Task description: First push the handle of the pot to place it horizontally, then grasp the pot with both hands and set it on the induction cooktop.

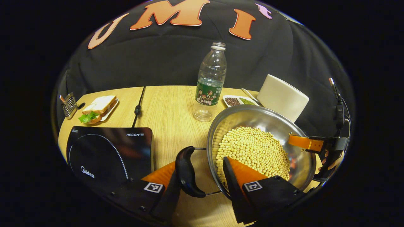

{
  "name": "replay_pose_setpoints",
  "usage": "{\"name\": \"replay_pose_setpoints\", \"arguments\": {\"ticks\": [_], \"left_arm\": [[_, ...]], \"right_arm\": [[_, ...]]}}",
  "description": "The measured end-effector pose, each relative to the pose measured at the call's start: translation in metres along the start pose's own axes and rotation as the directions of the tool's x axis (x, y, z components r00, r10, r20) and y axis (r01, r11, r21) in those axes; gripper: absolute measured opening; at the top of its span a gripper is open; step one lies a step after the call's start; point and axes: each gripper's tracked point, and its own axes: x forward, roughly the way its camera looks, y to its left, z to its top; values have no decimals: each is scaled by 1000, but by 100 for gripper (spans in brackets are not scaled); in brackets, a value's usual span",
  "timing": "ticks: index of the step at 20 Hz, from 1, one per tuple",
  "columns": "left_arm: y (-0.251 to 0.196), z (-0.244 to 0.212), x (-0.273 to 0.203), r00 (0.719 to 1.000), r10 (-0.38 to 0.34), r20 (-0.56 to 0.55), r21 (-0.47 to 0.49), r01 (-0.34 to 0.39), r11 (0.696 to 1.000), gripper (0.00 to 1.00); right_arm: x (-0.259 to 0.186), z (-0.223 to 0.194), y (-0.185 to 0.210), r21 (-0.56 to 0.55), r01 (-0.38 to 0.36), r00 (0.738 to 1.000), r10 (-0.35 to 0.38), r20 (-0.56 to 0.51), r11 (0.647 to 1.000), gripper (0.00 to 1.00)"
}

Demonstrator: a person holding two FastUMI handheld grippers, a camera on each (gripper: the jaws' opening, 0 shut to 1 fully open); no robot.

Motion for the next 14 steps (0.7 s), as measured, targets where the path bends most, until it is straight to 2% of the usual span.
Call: {"name": "replay_pose_setpoints", "arguments": {"ticks": [2,5,6,7,8,12,13,14], "left_arm": [[4,1,-2,1000,6,-19,-40,-7,999,69],[7,2,-13,999,-23,-32,-77,20,997,64],[8,8,-18,999,-28,-19,-77,26,997,69],[10,17,-29,1000,-29,-3,-70,29,997,66],[13,25,-39,999,-30,20,-61,31,998,69],[29,55,-81,996,-37,79,-51,42,998,63],[35,60,-92,995,-37,89,-56,42,998,63],[43,65,-102,994,-36,105,-58,42,997,63]], "right_arm": [[-10,-1,3,35,4,1000,-4,-20,999,60],[-30,5,6,-6,31,999,-31,14,999,56],[-40,11,8,-7,34,999,-34,26,999,56],[-51,17,13,0,30,999,-30,40,1000,56],[-60,22,16,5,27,998,-27,54,1000,55],[-100,40,41,14,8,994,-9,106,1000,55],[-110,43,47,15,2,993,-4,117,1000,51],[-119,46,57,22,-6,992,3,126,1000,55]]}}
